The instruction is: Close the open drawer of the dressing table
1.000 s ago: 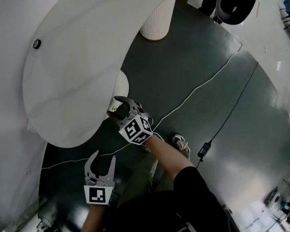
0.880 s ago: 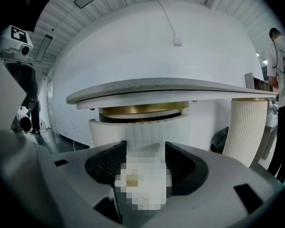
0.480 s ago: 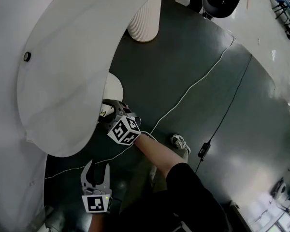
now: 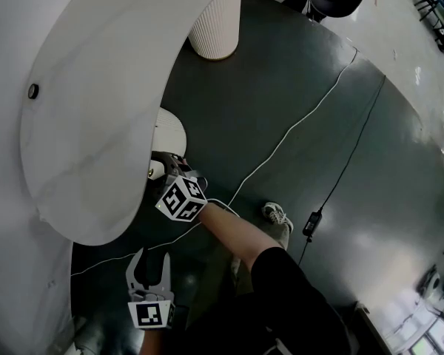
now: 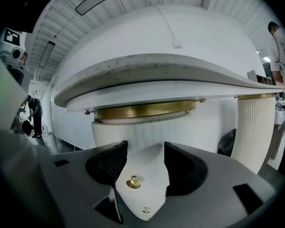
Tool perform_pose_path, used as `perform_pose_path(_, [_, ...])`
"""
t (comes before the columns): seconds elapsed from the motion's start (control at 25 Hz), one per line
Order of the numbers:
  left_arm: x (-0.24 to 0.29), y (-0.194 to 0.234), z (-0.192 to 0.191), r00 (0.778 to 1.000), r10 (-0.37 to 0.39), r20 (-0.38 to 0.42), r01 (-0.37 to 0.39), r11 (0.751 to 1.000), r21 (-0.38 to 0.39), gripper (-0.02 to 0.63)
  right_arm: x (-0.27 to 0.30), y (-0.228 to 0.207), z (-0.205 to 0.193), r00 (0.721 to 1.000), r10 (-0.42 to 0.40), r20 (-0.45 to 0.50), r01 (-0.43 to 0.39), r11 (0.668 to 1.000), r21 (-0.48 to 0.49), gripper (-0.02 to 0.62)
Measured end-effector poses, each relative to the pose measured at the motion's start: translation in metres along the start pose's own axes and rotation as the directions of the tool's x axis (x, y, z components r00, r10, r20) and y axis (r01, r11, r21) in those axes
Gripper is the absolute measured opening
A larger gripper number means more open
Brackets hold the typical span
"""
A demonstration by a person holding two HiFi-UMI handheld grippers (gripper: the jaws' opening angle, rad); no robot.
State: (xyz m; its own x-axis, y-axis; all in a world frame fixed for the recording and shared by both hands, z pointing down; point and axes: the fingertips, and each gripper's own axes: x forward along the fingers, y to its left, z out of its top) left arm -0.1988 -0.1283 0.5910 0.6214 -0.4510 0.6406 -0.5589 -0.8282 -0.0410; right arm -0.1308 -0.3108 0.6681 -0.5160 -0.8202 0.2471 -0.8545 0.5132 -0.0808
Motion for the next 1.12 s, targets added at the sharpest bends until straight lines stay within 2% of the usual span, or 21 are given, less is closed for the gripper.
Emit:
perform_pose_path(0.24, [0.005,0.007,-0.009,1.000,-0.004,-0.027,0.003,1.000,-0.010,0.189,0.009,-0.001,-0.001,1.000,0.011,0.001,-0.011,1.000,-0.002,0.227])
perform_pose_path(0.64, [0.016,0.013,-0.003,1.000,0.012,-0.012,-0.012,1.000,-0.022,0.189,0.009,-0.001,-0.002,1.000,0.014,0.022,-0.015,1.000,0.023,0.222])
perform_pose_path(0.84, [0.012,0.008,-0.004,0.999,0.021,-0.024,-0.022,0.999,-0.034,0.189,0.009,-0.002,-0.003,1.000,0.031,-0.001,-0.031,0.999,0.044,0.227])
perform_pose_path(1.12, [0.005,-0.006,0.012,0.998,0.053,0.015,-0.053,0.998,-0.030,0.189,-0.003,-0.004,-0.006,0.998,0.027,-0.059,-0.022,0.995,0.093,0.273])
